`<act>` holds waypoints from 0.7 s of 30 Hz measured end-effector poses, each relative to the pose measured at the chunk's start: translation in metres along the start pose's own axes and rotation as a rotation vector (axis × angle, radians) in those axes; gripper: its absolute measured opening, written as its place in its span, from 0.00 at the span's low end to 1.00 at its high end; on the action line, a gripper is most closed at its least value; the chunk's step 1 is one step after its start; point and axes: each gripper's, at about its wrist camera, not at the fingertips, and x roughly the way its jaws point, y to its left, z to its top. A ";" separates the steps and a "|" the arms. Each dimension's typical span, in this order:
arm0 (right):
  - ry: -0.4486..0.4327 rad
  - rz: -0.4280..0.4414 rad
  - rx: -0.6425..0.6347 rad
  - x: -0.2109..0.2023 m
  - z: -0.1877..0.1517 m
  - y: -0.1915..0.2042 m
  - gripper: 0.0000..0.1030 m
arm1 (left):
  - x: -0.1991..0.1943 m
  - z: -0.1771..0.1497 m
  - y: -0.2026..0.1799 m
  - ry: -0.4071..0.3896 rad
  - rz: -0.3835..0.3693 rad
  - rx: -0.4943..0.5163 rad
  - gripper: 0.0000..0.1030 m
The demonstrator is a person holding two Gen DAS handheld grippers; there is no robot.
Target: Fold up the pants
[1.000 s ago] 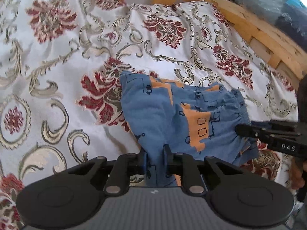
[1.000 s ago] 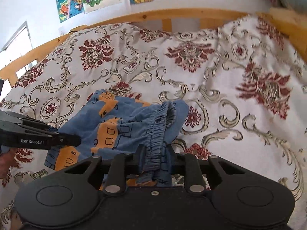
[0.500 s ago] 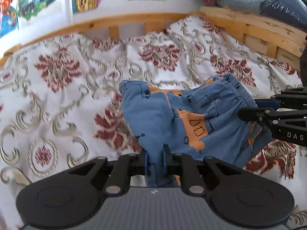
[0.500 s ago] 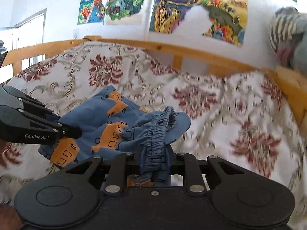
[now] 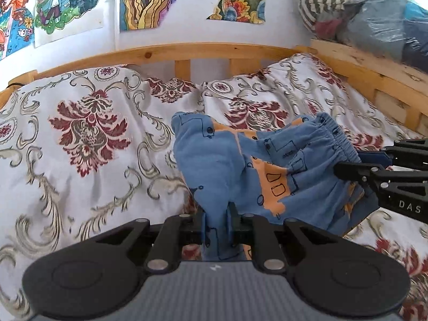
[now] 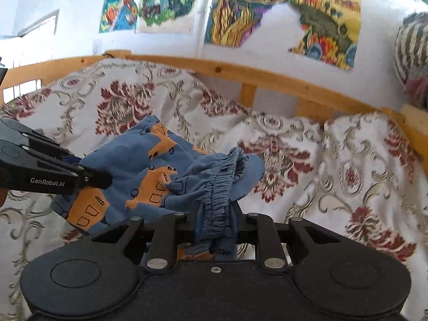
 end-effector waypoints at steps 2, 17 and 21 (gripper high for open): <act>0.070 0.019 0.014 0.020 -0.008 -0.002 0.21 | 0.011 0.002 0.003 0.006 -0.002 0.001 0.15; 0.169 0.027 0.123 0.043 -0.030 -0.016 0.33 | 0.075 -0.034 0.065 0.169 -0.148 -0.270 0.27; 0.153 0.019 0.136 0.035 -0.031 -0.017 0.38 | 0.073 -0.034 0.065 0.176 -0.147 -0.262 0.32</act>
